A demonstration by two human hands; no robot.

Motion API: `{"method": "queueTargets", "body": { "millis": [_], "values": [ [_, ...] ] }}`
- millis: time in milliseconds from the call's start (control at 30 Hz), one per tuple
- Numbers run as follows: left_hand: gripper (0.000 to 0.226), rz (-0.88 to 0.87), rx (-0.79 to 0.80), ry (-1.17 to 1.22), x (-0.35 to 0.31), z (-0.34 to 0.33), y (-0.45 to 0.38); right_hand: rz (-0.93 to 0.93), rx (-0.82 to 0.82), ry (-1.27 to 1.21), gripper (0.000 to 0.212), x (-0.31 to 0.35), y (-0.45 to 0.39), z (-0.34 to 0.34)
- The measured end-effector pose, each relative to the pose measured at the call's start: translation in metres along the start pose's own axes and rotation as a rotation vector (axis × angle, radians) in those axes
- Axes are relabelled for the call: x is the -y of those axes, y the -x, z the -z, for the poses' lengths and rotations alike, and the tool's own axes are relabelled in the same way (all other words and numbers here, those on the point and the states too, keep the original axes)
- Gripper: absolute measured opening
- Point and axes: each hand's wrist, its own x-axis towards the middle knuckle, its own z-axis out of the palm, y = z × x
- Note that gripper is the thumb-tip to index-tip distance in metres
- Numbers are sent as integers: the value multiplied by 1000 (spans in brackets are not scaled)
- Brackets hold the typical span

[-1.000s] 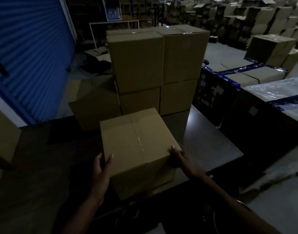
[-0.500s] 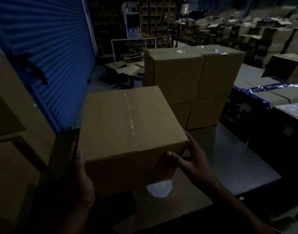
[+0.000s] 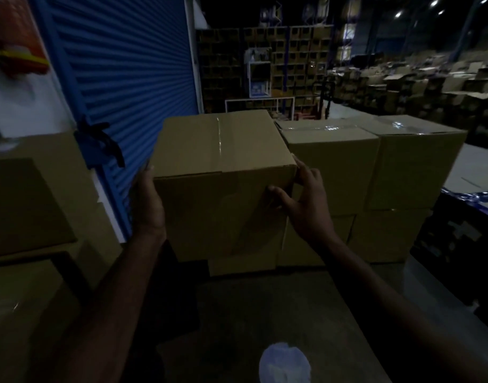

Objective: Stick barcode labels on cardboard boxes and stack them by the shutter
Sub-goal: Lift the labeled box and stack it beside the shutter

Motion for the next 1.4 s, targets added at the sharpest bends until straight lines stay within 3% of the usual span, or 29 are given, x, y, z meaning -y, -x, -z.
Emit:
{"method": "queueTargets", "body": {
  "millis": [300, 467, 900, 1233, 1400],
  "values": [
    [72, 53, -1, -24, 3, -76, -43, -71, -13, 74, 75, -58, -89, -22],
    [50, 8, -13, -54, 14, -105, -49, -108, -89, 107, 75, -87, -102, -32],
    [41, -90, 9, -182, 31, -128, -72, -13, -321, 55, 63, -123, -110, -45],
    [53, -150, 63, -262, 34, -117, -60, 26, -331, 32, 62, -115, -104, -49],
    [46, -152, 115, -310, 37, -94, -35, 117, -197, -5, 49, -96, -85, -67]
  ]
}}
